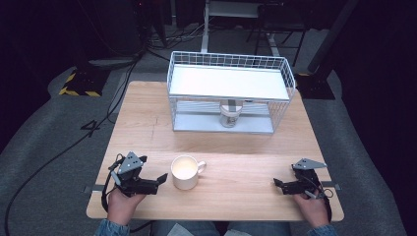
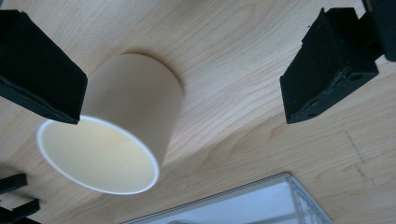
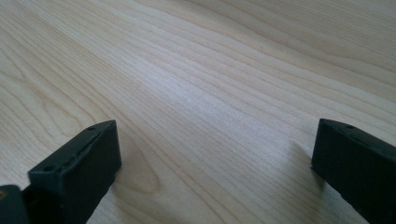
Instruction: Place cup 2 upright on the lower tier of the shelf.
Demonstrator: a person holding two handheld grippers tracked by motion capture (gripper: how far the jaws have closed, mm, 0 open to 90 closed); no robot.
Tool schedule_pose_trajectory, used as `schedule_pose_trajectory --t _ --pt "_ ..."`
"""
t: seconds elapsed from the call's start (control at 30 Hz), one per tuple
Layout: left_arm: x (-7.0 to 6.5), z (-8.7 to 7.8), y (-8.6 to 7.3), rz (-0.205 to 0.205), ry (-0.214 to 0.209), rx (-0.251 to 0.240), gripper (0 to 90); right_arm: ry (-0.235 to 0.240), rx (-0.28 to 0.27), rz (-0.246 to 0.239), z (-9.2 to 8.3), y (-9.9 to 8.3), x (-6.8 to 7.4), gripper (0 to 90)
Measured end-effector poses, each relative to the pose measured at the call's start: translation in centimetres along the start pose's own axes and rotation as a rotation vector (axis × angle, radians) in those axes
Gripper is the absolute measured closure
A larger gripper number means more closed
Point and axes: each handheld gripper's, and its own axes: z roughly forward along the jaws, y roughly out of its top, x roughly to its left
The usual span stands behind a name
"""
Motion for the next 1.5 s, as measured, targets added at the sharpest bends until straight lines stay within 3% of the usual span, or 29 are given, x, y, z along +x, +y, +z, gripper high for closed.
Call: schedule_pose_trajectory --t 0.2,0.27,0.9,1.13,1.4,1.5 --pt "-1.2 0.3 0.3 0.020 -0.059 -0.023 0.9 0.000 0.000 0.000 0.0 0.0 0.0 1.7" --pt "-1.5 0.9 0.2 0.007 -0.123 -0.058 0.8 0.000 0.000 0.000 0.0 0.0 0.0 1.7" --pt "-3.4 4.4 0.0 0.034 -0.110 -0.067 0.0 0.000 0.001 -0.002 0.0 0.0 0.0 1.7" --pt "-3.7 5.7 0.0 0.063 -0.111 -0.045 0.0 0.000 0.001 -0.002 0.0 0.0 0.0 1.7" --pt "-3.5 7.0 -0.4 0.054 -0.099 -0.015 0.0 -0.002 0.001 -0.001 0.0 0.0 0.0 1.7" --pt "-3.6 7.4 -0.4 0.070 -0.090 -0.002 0.0 -0.002 0.000 0.000 0.0 0.0 0.0 1.7"
